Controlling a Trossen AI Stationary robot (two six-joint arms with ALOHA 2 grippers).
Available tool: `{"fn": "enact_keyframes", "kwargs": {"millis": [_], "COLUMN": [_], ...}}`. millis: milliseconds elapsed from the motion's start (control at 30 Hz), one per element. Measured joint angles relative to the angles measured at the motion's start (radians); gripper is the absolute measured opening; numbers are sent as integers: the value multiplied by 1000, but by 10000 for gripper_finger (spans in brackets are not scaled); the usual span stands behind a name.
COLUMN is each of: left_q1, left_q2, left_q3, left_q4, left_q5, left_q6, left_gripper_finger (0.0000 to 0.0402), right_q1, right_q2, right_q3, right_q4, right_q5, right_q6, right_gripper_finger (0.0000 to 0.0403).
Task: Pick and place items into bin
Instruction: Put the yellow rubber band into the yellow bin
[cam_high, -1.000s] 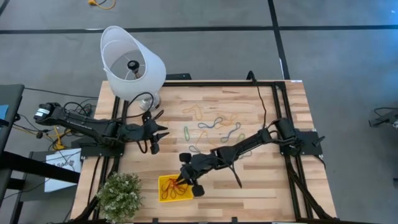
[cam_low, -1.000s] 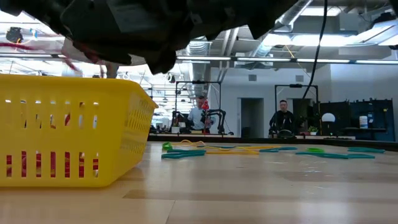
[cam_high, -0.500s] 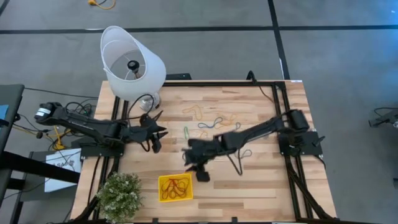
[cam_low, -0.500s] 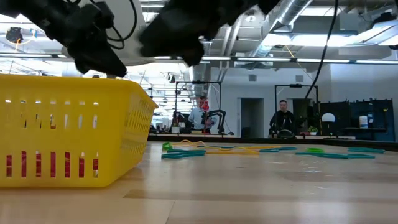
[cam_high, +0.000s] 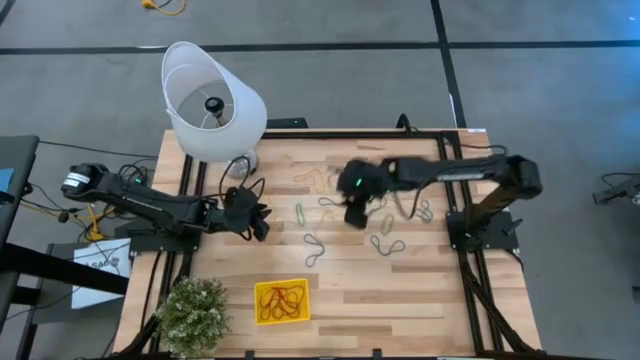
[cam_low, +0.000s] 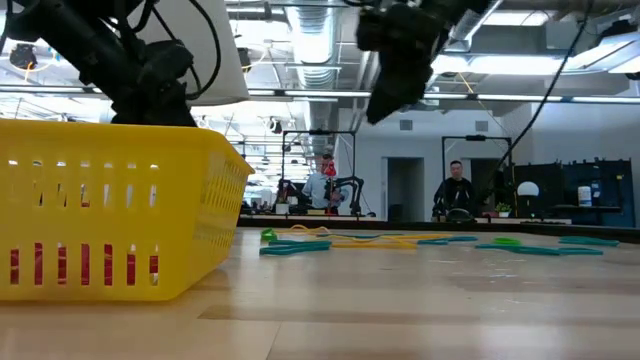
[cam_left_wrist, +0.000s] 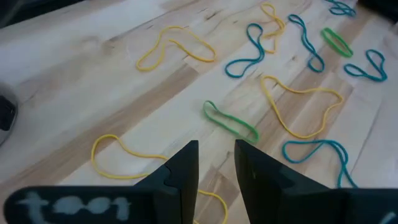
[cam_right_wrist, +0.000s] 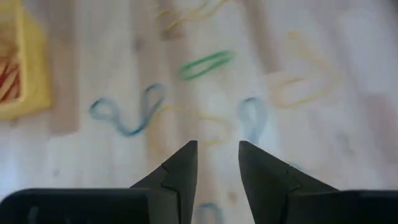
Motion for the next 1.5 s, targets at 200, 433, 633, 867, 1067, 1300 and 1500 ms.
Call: {"fn": "enact_keyframes", "kwargs": {"millis": [200, 433, 633, 867, 1067, 1300, 1500], "left_q1": [47, 82, 92, 92, 91, 91, 91], "left_q2": [-2, 0, 0, 0, 0, 0, 0], "left_q3": [0, 0, 0, 0, 0, 0, 0], "left_q4": [-10, -35, -35, -36, -36, -36, -36], "left_q5": [36, 39, 53, 70, 72, 72, 72], "left_q6": [1, 24, 21, 28, 29, 29, 28], "left_gripper_finger": [91, 91, 91, 91, 91, 91, 91], "right_q1": [-210, -326, -309, -277, -274, -244, -227], "right_q2": [-178, -194, -89, -17, -16, 32, 79], "right_q3": [-230, -582, -626, -625, -625, -622, -618], "right_q4": [87, 600, 620, 585, 572, 564, 597], "right_q5": [-48, -218, -218, -212, -103, -69, -6], "right_q6": [-35, -61, -116, -211, -222, -241, -226], "right_gripper_finger": [113, 113, 113, 113, 113, 106, 90]}}
